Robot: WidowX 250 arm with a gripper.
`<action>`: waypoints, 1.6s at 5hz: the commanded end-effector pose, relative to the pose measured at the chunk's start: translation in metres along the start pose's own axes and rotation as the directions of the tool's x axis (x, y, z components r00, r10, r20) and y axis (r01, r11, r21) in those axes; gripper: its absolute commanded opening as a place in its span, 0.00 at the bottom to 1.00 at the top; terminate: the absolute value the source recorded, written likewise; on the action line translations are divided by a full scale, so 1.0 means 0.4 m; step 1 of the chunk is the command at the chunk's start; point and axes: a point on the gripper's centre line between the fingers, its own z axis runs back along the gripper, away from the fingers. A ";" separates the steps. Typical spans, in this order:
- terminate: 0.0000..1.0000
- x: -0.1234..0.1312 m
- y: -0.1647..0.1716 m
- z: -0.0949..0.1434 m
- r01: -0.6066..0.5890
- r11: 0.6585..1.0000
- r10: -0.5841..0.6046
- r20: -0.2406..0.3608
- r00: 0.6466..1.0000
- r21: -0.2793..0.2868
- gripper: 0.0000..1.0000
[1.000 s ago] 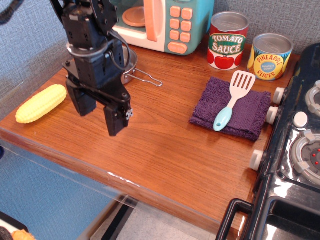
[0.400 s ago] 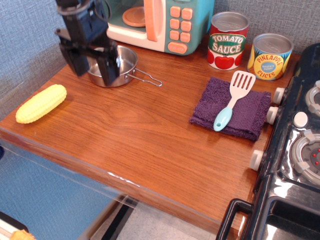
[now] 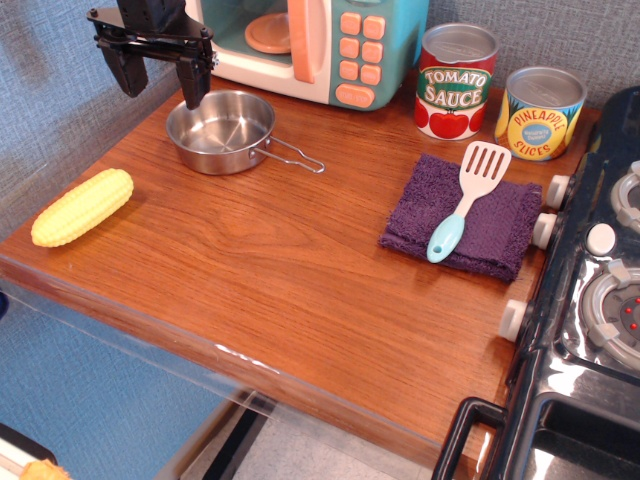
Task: Pick up the pot and place it to the right of the corn
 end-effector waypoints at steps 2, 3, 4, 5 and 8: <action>0.00 0.063 0.055 -0.089 -0.098 0.992 0.103 -0.073 0.992 0.078 1.00; 0.00 0.057 0.062 -0.131 -0.115 0.991 0.123 -0.116 0.986 0.075 1.00; 0.00 0.055 0.057 -0.148 -0.111 0.991 0.119 -0.129 0.984 0.070 0.00; 0.00 0.057 0.057 -0.139 -0.110 0.991 0.118 -0.119 0.986 0.072 0.00; 0.00 0.073 0.042 0.048 -0.243 0.970 0.243 -0.002 0.970 -0.002 0.00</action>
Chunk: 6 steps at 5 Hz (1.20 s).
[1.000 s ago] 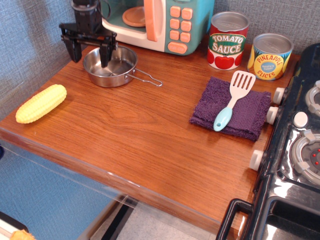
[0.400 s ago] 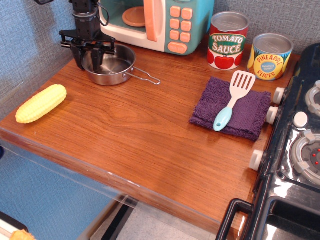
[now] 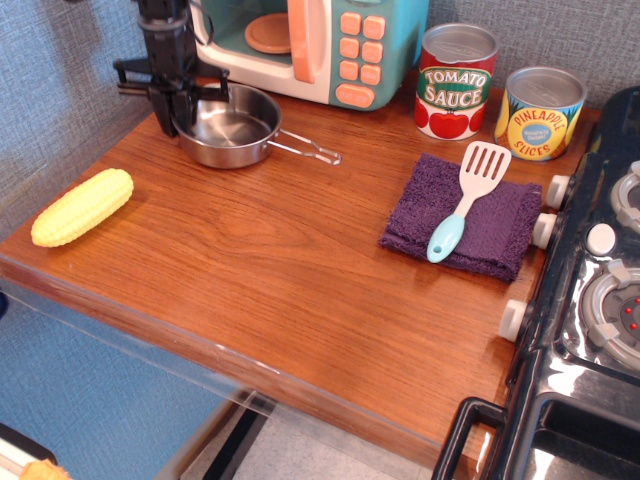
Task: Pick up the pot and place it to the right of the corn
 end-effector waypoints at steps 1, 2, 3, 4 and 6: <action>0.00 -0.023 -0.013 0.298 -0.013 0.992 0.040 0.211 0.977 -0.127 0.00; 0.00 -0.098 -0.047 0.323 0.062 0.987 -0.029 0.215 0.976 -0.151 0.00; 0.00 -0.202 -0.075 0.293 0.149 0.979 -0.120 0.195 0.973 -0.141 0.00; 0.00 -0.290 -0.073 0.231 0.188 0.978 -0.174 0.154 0.973 -0.088 0.00; 0.00 -0.358 -0.085 0.145 0.246 0.968 -0.241 0.088 0.966 -0.048 0.00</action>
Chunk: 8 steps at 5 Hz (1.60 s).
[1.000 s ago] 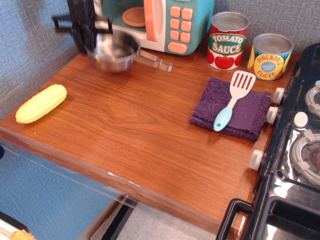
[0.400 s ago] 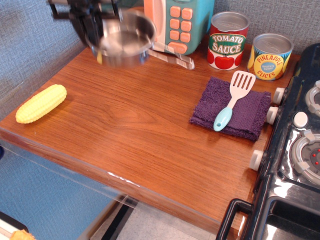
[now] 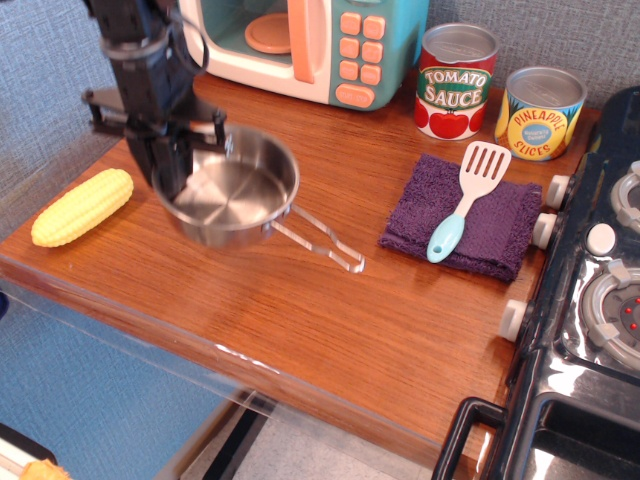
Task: Pick up the pot and place it to the right of the corn
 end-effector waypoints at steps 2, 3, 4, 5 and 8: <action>0.00 -0.068 -0.034 -0.032 0.091 0.993 -0.089 -0.035 0.995 0.071 0.00; 0.00 -0.085 -0.024 -0.044 0.070 0.994 -0.066 -0.055 0.996 0.082 0.00; 0.00 -0.088 -0.021 -0.050 0.059 0.995 -0.054 -0.060 0.997 0.086 0.00; 0.00 -0.091 -0.024 -0.048 0.055 0.994 -0.050 -0.055 0.997 0.092 1.00; 0.00 -0.086 -0.007 0.042 0.054 0.996 -0.057 0.037 0.998 0.078 1.00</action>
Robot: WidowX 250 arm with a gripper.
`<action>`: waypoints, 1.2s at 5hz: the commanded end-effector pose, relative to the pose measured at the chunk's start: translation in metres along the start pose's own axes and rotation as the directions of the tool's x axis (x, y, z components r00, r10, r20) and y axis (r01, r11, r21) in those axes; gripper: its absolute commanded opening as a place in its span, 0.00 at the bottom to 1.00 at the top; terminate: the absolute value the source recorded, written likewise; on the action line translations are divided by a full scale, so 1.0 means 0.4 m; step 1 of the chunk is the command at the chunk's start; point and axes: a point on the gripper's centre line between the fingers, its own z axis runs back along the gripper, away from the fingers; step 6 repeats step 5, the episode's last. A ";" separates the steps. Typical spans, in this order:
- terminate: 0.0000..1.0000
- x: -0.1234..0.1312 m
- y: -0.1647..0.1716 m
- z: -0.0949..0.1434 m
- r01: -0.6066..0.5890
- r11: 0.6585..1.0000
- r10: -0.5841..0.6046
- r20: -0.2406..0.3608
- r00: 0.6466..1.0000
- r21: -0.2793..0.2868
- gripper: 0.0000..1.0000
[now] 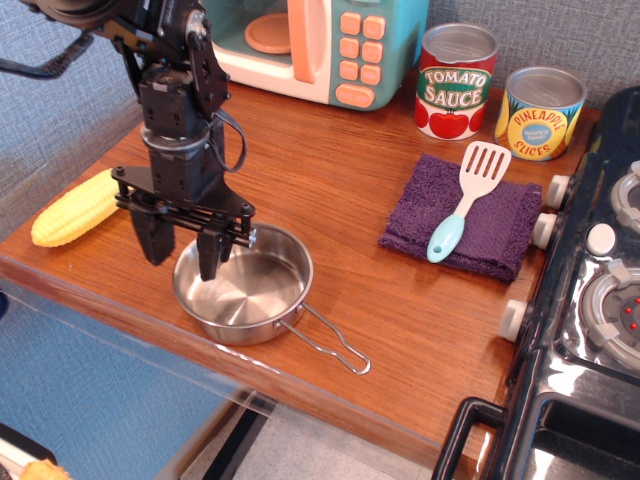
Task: Pick up the pot and place it to the right of the corn
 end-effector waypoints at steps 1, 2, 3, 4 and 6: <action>0.00 -0.023 0.077 0.159 -0.012 1.000 0.013 0.177 0.984 -0.005 1.00; 0.00 -0.022 0.086 0.156 -0.004 1.000 0.009 0.174 0.985 -0.028 1.00; 0.00 -0.015 0.086 0.142 0.014 0.999 -0.007 0.157 0.987 -0.043 1.00; 0.00 -0.015 0.086 0.142 0.014 0.999 -0.007 0.157 0.987 -0.043 1.00; 1.00 -0.015 0.086 0.142 0.014 0.999 -0.007 0.157 0.987 -0.043 1.00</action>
